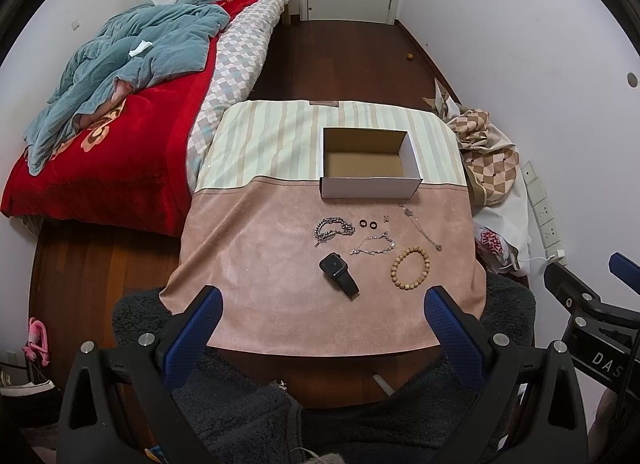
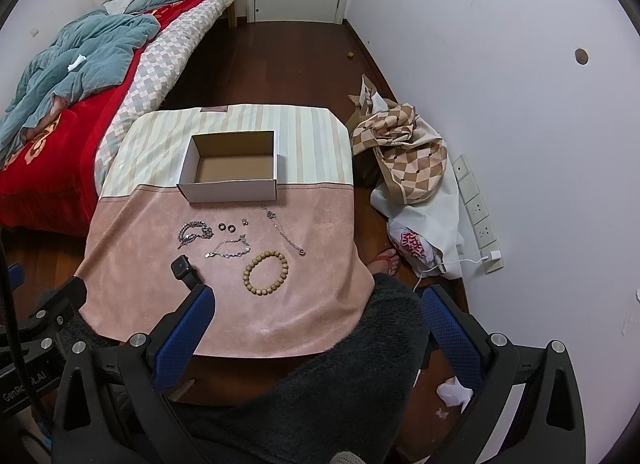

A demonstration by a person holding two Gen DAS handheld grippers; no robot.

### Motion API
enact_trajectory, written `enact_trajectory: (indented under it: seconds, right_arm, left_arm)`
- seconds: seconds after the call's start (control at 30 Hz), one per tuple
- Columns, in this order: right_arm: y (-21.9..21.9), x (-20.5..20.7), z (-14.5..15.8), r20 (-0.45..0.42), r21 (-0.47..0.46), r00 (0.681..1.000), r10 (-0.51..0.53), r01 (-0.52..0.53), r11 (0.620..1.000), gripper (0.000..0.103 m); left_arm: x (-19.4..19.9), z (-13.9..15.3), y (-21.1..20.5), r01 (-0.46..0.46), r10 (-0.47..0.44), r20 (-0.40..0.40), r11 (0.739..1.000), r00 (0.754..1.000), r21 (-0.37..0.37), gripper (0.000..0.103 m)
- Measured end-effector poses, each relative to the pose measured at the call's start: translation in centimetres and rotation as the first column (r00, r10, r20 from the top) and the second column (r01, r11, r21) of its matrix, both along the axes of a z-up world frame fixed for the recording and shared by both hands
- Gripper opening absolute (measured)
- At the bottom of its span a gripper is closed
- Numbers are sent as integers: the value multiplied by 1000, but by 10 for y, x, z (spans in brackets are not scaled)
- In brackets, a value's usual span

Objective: Organize jewelry

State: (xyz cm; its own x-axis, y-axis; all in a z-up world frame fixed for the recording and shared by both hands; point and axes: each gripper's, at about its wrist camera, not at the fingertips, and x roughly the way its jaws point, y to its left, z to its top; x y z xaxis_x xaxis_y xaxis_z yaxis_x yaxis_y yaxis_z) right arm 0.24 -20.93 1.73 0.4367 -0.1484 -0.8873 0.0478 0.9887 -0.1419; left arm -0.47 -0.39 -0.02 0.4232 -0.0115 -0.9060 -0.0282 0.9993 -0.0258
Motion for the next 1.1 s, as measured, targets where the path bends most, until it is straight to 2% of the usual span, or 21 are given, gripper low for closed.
enact_trajectory:
  seconds: [0.7, 0.83, 1.0, 1.1]
  right_arm:
    - [3, -2, 1, 7, -9, 1000, 2, -1, 1000, 103]
    - [2, -2, -1, 13, -2, 1000, -5, 6, 1000, 103]
    - [-13, 16, -19, 33, 0, 998, -49, 49, 999, 103]
    - [-26, 38, -49, 15, 13, 997, -77, 77, 997, 103]
  left_arm:
    - [0, -1, 1, 1, -1, -2, 1000, 1000, -9, 103]
    - [3, -5, 0, -6, 6, 9, 1000, 1000, 8, 103]
    - [27, -30, 8, -68, 67, 14, 997, 998, 43, 103]
    - [46, -58, 12, -96, 97, -8, 992, 995, 80, 103]
